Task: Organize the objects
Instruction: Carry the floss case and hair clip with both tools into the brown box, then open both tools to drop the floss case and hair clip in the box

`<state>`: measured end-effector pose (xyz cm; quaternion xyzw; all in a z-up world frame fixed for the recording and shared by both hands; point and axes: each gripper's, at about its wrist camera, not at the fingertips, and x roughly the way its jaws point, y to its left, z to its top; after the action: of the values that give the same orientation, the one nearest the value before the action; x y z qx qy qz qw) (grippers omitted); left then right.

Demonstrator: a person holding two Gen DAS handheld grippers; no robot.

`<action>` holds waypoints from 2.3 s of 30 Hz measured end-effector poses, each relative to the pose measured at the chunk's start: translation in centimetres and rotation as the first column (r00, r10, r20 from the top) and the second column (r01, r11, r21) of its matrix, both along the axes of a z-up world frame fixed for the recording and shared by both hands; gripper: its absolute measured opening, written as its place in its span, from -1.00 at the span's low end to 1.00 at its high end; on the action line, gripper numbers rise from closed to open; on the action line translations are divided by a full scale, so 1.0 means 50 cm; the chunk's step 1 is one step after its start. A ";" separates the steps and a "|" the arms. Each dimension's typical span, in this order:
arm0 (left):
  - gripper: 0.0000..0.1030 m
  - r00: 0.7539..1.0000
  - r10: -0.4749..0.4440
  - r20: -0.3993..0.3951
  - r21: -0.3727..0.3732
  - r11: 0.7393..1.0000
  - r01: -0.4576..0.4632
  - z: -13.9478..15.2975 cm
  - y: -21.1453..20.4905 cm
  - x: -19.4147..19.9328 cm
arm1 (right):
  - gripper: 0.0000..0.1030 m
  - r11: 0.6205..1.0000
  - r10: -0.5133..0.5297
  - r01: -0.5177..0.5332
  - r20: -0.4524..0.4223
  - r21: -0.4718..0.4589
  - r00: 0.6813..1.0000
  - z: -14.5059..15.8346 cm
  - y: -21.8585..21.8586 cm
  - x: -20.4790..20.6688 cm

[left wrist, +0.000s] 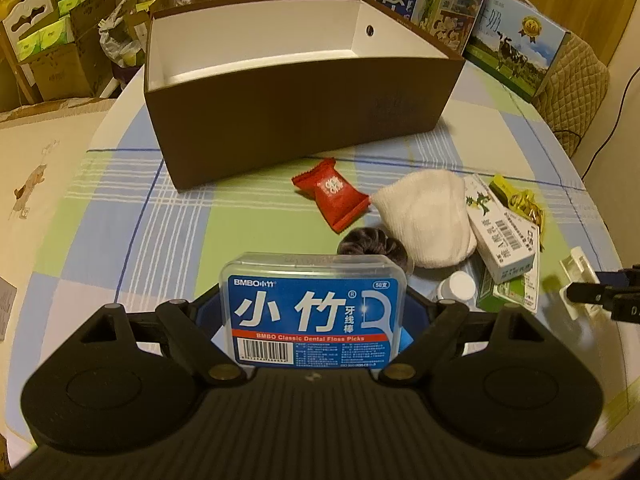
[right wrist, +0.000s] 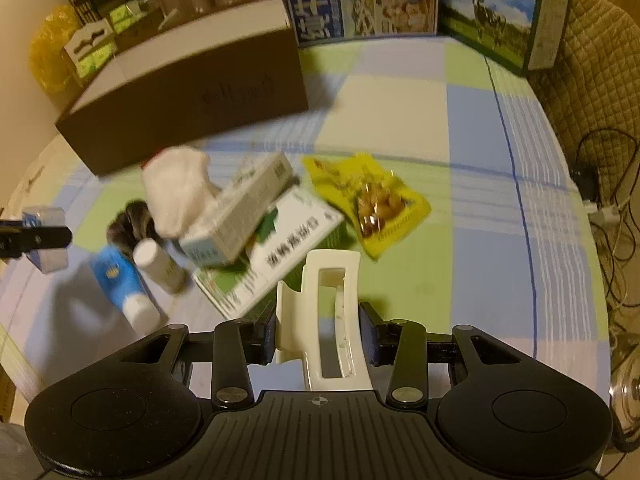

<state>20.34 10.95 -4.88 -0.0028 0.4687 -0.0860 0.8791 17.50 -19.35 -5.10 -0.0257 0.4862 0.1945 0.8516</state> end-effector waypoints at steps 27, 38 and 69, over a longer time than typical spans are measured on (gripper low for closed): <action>0.62 0.992 0.039 0.119 -0.034 0.999 -0.035 0.104 0.019 0.141 | -0.26 0.965 0.203 -0.225 0.159 0.134 0.966 0.132 0.198 0.154; 0.62 0.987 0.090 0.133 0.005 0.996 -0.092 0.132 0.037 0.291 | -0.26 0.936 0.274 -0.317 0.247 0.154 0.929 0.175 0.336 0.299; 0.63 0.953 0.045 -0.300 0.039 0.999 -0.035 -0.072 0.014 0.564 | -0.26 0.953 0.300 -0.298 -0.031 0.057 0.953 0.006 0.434 0.564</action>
<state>48.56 11.66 -8.49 -0.0108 0.5984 -0.0589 0.7990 45.68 2.35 -4.78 -0.0734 0.4880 0.3342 0.8030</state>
